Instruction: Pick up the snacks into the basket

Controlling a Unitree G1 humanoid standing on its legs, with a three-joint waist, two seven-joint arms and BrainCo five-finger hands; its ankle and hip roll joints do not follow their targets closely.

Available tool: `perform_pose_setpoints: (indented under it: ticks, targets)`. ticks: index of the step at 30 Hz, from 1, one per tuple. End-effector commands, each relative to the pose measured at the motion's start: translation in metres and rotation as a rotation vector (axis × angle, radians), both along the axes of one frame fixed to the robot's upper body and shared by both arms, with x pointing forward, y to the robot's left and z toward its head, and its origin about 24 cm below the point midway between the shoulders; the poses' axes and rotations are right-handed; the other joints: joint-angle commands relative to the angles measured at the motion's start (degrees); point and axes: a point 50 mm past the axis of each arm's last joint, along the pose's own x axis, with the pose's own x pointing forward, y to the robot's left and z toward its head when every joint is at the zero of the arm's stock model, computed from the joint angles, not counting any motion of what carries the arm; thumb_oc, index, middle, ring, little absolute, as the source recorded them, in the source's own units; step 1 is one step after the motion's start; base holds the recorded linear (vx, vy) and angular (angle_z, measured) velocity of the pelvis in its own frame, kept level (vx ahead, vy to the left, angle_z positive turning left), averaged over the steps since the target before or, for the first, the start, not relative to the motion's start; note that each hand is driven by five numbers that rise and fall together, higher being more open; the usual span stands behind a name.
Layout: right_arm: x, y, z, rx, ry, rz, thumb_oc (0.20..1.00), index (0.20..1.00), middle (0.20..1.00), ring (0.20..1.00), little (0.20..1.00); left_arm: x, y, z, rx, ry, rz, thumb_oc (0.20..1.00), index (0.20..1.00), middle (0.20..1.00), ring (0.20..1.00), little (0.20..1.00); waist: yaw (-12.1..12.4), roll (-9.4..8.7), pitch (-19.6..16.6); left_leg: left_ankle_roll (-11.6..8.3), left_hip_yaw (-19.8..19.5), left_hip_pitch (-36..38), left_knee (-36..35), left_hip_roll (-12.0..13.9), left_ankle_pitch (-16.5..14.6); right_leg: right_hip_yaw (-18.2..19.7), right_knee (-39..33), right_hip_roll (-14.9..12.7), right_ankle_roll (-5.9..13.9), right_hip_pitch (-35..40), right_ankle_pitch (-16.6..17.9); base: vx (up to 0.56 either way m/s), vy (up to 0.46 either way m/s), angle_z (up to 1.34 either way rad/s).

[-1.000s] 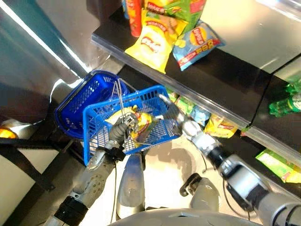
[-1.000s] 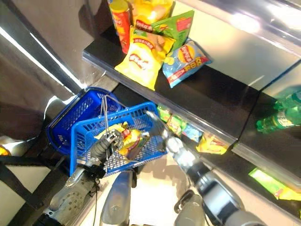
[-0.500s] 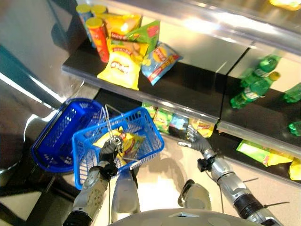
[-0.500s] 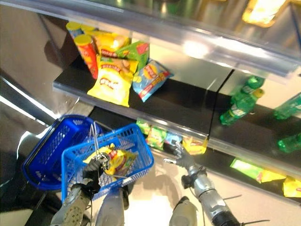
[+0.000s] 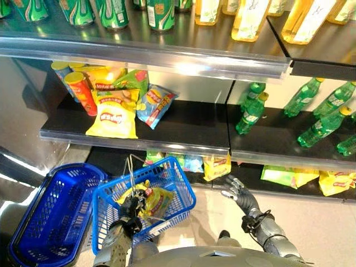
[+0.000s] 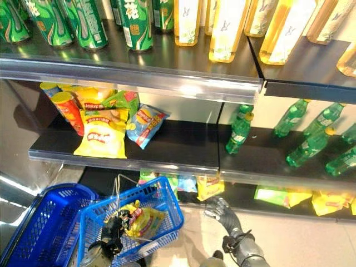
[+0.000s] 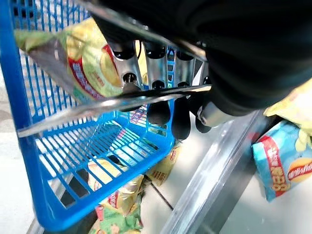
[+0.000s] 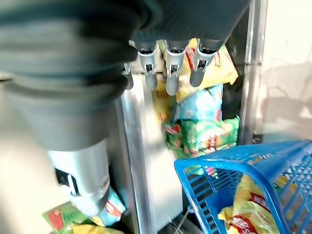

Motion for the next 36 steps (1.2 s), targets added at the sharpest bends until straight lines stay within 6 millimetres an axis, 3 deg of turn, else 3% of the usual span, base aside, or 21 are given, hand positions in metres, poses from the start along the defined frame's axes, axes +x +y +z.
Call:
perform_pose_setpoints:
  ticks: [1, 2, 4, 7, 8, 9, 13, 14, 16, 19, 20, 22, 24, 25, 26, 29, 30, 32, 34, 36]
  targets:
    - [0.033, -0.011, 0.027, -0.049, -0.167, -0.041, 1.0, 1.0, 1.0, 1.0, 1.0, 0.047, -0.006, 0.053, 0.005, -0.352, -0.031, 0.2, 0.2, 0.2, 0.2, 0.2, 1.2, 2.79, 1.7, 2.24, 0.3, 1.3, -2.3, -1.9, -1.0, -2.2, 3.8, -1.8, 4.51, 0.2, 1.9, -0.08, -0.084, -1.49]
    - [0.039, -0.012, 0.027, -0.047, -0.171, -0.067, 1.0, 1.0, 1.0, 1.0, 1.0, 0.051, -0.007, 0.06, -0.006, -0.379, -0.04, 0.2, 0.2, 0.2, 0.2, 0.2, 1.6, 3.32, 2.2, 2.48, 0.3, 0.9, -1.9, -0.9, -0.7, -2.2, 7.3, -4.1, 4.52, 0.2, 2.5, -0.17, -0.138, -0.91]
    - [0.042, -0.01, 0.028, -0.046, -0.173, -0.075, 1.0, 1.0, 1.0, 1.0, 1.0, 0.056, -0.005, 0.063, 0.002, -0.394, -0.043, 0.2, 0.2, 0.2, 0.2, 0.2, 1.3, 3.1, 2.0, 2.95, 0.5, -0.2, -1.6, -0.3, 0.7, 0.5, 7.7, -4.8, 4.01, 0.5, 3.3, -0.17, -0.211, 0.33]
    - [0.041, -0.011, 0.027, -0.047, -0.171, -0.077, 1.0, 1.0, 1.0, 1.0, 1.0, 0.057, -0.003, 0.064, 0.0, -0.397, -0.037, 0.2, 0.2, 0.2, 0.2, 0.2, 1.4, 2.98, 1.7, 2.59, 0.5, -0.6, -1.1, 0.4, 0.8, 1.1, 7.2, -5.1, 4.02, 1.4, 3.1, -0.05, -0.172, -0.09]
    - [0.037, -0.011, 0.022, -0.038, -0.144, -0.08, 1.0, 1.0, 1.0, 1.0, 1.0, 0.056, -0.002, 0.064, -0.023, -0.395, -0.005, 0.2, 0.2, 0.2, 0.2, 0.2, 2.4, 2.34, 0.2, 1.22, 0.7, -1.3, -0.2, 2.4, 1.8, 0.7, 2.3, -3.0, 3.73, 4.5, 0.1, -0.1, -0.36, -0.09]
    - [0.036, -0.011, 0.02, -0.045, -0.135, -0.076, 1.0, 1.0, 1.0, 1.0, 1.0, 0.054, -0.002, 0.062, -0.027, -0.389, 0.007, 0.2, 0.2, 0.2, 0.2, 0.2, 2.7, 2.5, 0.0, 0.37, 0.9, -1.4, -0.2, 3.5, 2.9, 0.1, 0.6, -2.1, 3.75, 5.1, -0.6, -0.14, -0.478, -0.08]
    - [0.035, -0.013, 0.019, -0.06, -0.128, -0.08, 1.0, 1.0, 1.0, 1.0, 1.0, 0.049, 0.002, 0.054, -0.04, -0.351, 0.064, 0.2, 0.2, 0.2, 0.2, 0.2, 2.5, 3.68, -0.6, -2.6, 0.9, -0.2, -4.4, 8.2, 9.2, 0.8, -0.9, 3.2, 1.76, 5.9, -3.7, -0.08, -0.266, -0.25]
    - [0.035, -0.013, 0.019, -0.06, -0.128, -0.08, 1.0, 1.0, 1.0, 1.0, 1.0, 0.049, 0.002, 0.054, -0.04, -0.351, 0.064, 0.2, 0.2, 0.2, 0.2, 0.2, 2.5, 3.73, -0.6, -2.65, 0.9, -0.2, -4.5, 8.3, 9.3, 0.8, -0.9, 3.2, 1.72, 5.9, -3.7, -0.08, -0.305, -0.17]
    - [0.034, -0.016, 0.022, -0.061, -0.142, -0.088, 1.0, 1.0, 1.0, 1.0, 1.0, 0.046, 0.003, 0.049, -0.042, -0.326, 0.087, 0.2, 0.2, 0.2, 0.2, 0.2, 1.8, 4.41, -0.7, -4.48, 0.2, -0.6, -6.9, 12.0, 13.8, 1.8, -1.6, 7.9, -0.39, 5.9, -5.8, -0.1, -0.36, -0.12]
    - [0.035, -0.016, 0.022, -0.048, -0.15, -0.112, 1.0, 1.0, 1.0, 1.0, 1.0, 0.043, -0.001, 0.044, -0.049, -0.304, 0.094, 0.2, 0.2, 0.2, 0.2, 0.2, 1.5, 4.14, -0.6, -4.94, -0.4, -2.2, -4.2, 14.7, 14.7, 2.0, -3.7, 10.8, -2.07, 7.2, -6.9, -0.07, -0.315, -0.04]
    - [0.036, -0.018, 0.023, -0.039, -0.157, -0.135, 1.0, 1.0, 1.0, 1.0, 1.0, 0.044, -0.003, 0.044, -0.051, -0.301, 0.092, 0.2, 0.2, 0.2, 0.2, 0.2, 1.3, 3.4, 0.0, -5.33, -1.8, -2.7, 0.9, 14.2, 13.1, 2.5, -4.0, 11.4, -2.84, 7.9, -7.5, -0.16, -0.305, -0.02]
    - [0.037, -0.021, 0.023, -0.023, -0.161, -0.168, 1.0, 1.0, 1.0, 1.0, 1.0, 0.047, -0.006, 0.043, -0.055, -0.299, 0.084, 0.2, 0.2, 0.2, 0.2, 0.2, 1.4, 2.42, 1.1, -3.16, -2.4, -4.0, 7.9, 12.1, 10.3, 1.9, -4.3, 11.2, -4.04, 7.2, -6.1, -0.2, -0.231, 0.04]
    - [0.038, -0.025, 0.024, 0.013, -0.167, -0.224, 1.0, 1.0, 1.0, 1.0, 1.0, 0.047, -0.008, 0.041, -0.057, -0.291, 0.087, 0.2, 0.2, 0.2, 0.2, 0.2, 1.3, 1.07, 1.0, -0.71, -4.8, -4.9, 11.1, 5.0, 3.6, 2.8, -4.5, 10.4, -3.97, 6.4, -5.4, -0.11, -0.114, -0.08]
    - [0.036, -0.027, 0.023, 0.028, -0.163, -0.253, 1.0, 1.0, 1.0, 1.0, 1.0, 0.046, -0.01, 0.041, -0.055, -0.291, 0.081, 0.2, 0.2, 0.2, 0.2, 0.2, 1.6, 0.82, 0.9, 0.66, -7.2, -5.8, 11.5, -0.5, 0.8, 3.5, -4.3, 10.6, -3.97, 5.9, -4.9, -0.02, -0.019, -0.05]
    - [0.032, -0.029, 0.02, 0.047, -0.155, -0.279, 1.0, 1.0, 1.0, 1.0, 1.0, 0.043, -0.011, 0.04, -0.049, -0.293, 0.082, 0.2, 0.2, 0.2, 0.2, 0.2, 1.7, 1.56, 0.3, 3.29, -9.5, -4.1, 5.2, -6.9, -2.3, 4.5, -3.7, 11.8, -3.56, 4.8, -4.0, 0.0, -0.004, 0.09]
    - [0.031, -0.029, 0.02, 0.065, -0.157, -0.285, 1.0, 1.0, 1.0, 1.0, 1.0, 0.041, -0.013, 0.039, -0.067, -0.29, 0.084, 0.2, 0.2, 0.2, 0.2, 0.2, 1.3, 2.16, -0.2, 4.05, -9.4, -1.4, 0.7, -7.2, -1.5, 4.9, -3.8, 12.7, -3.21, 4.5, -3.6, 0.01, 0.017, -0.4]
    - [0.028, -0.031, 0.015, 0.047, -0.136, -0.318, 1.0, 1.0, 1.0, 1.0, 1.0, 0.039, -0.016, 0.037, -0.056, -0.279, 0.063, 0.2, 0.2, 0.2, 0.2, 0.2, 0.9, 2.09, -1.6, 4.98, -12.2, -0.3, -2.3, -9.0, -1.2, 5.4, -4.0, 13.1, -2.38, 3.1, -2.8, 0.0, -0.016, -0.58]
    - [0.033, -0.031, 0.017, 0.072, -0.151, -0.366, 1.0, 1.0, 1.0, 1.0, 1.0, 0.039, -0.01, 0.038, -0.047, -0.283, 0.073, 0.2, 0.2, 0.2, 0.2, 0.2, 0.9, 2.08, -1.9, 4.85, -10.1, 0.7, -5.4, -7.9, -0.2, 4.8, -1.1, 13.1, -1.66, 0.8, -2.6, -0.05, -0.035, -0.37]
    - [0.036, -0.028, 0.018, 0.079, -0.155, -0.376, 1.0, 1.0, 1.0, 1.0, 1.0, 0.036, -0.006, 0.041, -0.043, -0.293, 0.079, 0.2, 0.2, 0.2, 0.2, 0.2, 2.1, 2.94, -1.4, 4.87, -7.8, 1.2, -7.3, -6.5, 0.6, 0.1, 2.5, 9.1, -0.44, -0.9, -2.5, -0.11, -0.075, -0.68]
    - [0.039, -0.027, 0.018, 0.104, -0.155, -0.404, 1.0, 1.0, 1.0, 1.0, 1.0, 0.038, -0.003, 0.041, -0.036, -0.29, 0.078, 0.2, 0.2, 0.2, 0.2, 0.2, 1.6, 3.07, -0.6, 5.02, -9.2, 1.6, -8.5, -6.0, 1.3, 3.8, 4.3, 7.2, -0.24, -1.9, -1.8, -0.07, -0.14, -0.72]
